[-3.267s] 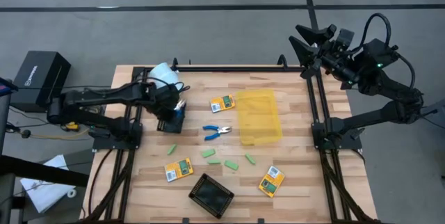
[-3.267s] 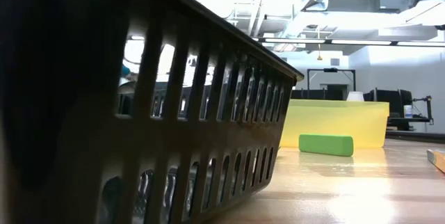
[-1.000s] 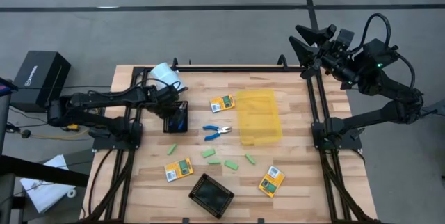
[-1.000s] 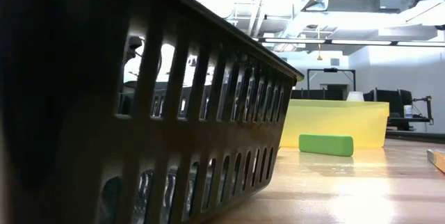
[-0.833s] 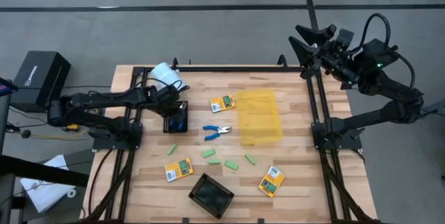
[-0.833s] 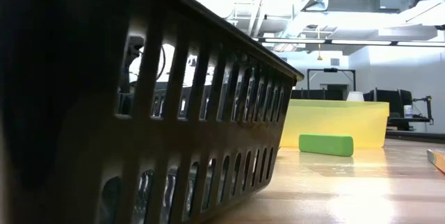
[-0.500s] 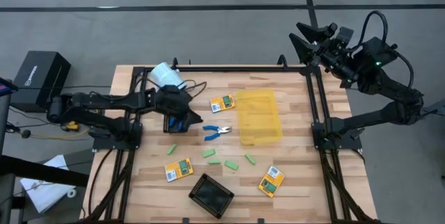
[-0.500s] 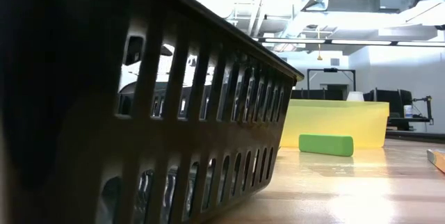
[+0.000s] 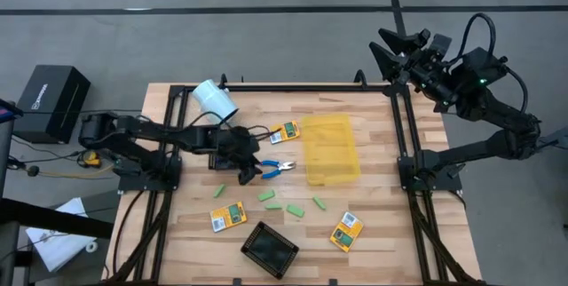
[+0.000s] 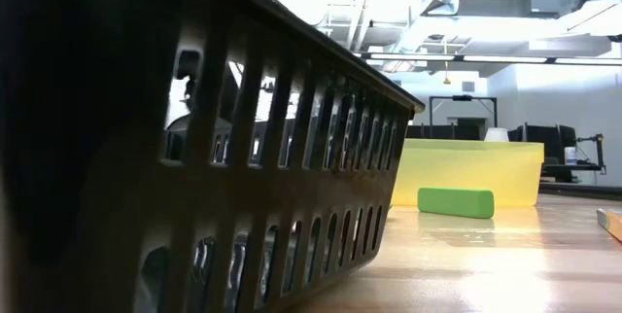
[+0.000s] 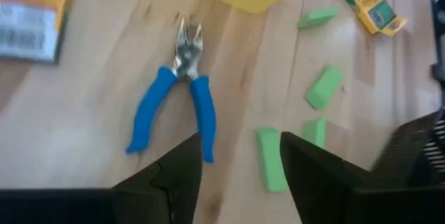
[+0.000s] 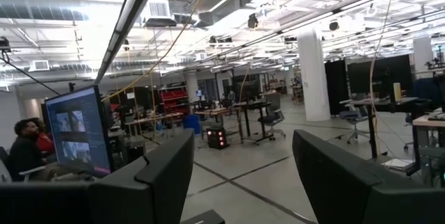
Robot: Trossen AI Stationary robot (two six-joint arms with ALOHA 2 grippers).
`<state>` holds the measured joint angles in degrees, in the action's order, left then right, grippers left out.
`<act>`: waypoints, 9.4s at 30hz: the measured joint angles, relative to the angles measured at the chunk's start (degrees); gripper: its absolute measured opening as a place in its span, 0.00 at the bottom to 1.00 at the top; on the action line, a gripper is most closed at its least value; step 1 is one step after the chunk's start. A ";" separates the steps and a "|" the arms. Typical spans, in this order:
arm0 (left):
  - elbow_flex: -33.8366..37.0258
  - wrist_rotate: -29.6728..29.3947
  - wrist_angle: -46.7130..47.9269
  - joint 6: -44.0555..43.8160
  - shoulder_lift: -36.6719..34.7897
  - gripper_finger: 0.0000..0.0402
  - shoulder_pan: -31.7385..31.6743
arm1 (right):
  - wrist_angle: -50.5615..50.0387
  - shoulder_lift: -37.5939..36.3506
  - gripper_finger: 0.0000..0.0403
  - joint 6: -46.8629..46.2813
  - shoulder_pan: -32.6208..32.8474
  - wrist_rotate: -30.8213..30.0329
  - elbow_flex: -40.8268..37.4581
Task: Pick & Place School Supplies
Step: Put the blue puncher into the top black bin, then put the top crayon box into the yellow bin
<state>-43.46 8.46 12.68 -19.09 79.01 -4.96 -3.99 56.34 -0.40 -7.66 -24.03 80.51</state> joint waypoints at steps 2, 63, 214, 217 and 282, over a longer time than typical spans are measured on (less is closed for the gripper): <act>-2.09 -1.39 -0.18 3.59 1.75 0.48 -0.20 | -0.04 0.02 0.58 -0.68 0.00 0.00 0.00; -5.10 -4.87 -0.80 17.24 20.42 0.30 -5.80 | 0.17 0.02 0.58 -1.75 0.02 0.00 0.00; 14.29 -11.40 -28.80 -23.37 -35.89 0.29 -0.02 | -27.25 16.39 0.58 -26.03 -15.12 18.01 3.03; 14.28 -10.70 -29.37 -23.43 -35.06 0.29 -0.75 | -33.71 19.83 0.58 -23.93 -20.32 24.20 7.83; 14.29 -12.92 -31.66 -28.35 -33.10 0.29 -1.83 | -48.63 67.87 0.46 -4.27 -30.74 58.99 18.01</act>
<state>-29.17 -4.47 -18.98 -47.44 45.91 -6.79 -52.62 124.21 -4.67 -38.41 34.96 98.52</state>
